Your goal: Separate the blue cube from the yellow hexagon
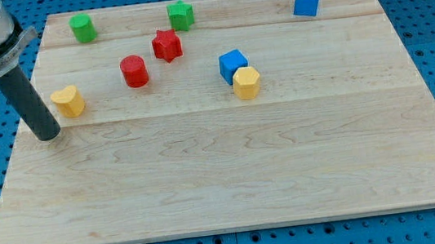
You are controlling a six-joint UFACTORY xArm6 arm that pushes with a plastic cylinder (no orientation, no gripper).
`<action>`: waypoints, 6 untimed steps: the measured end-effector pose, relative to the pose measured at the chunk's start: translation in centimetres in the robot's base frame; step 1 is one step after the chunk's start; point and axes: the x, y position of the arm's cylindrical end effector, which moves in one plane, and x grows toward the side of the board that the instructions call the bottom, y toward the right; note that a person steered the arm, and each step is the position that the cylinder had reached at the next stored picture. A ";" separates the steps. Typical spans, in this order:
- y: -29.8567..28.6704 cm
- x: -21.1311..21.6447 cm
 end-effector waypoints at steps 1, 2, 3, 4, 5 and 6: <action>0.0 0.0; 2.5 0.7; 12.3 0.3; 17.9 -3.5; 19.2 -7.2; 20.6 -10.7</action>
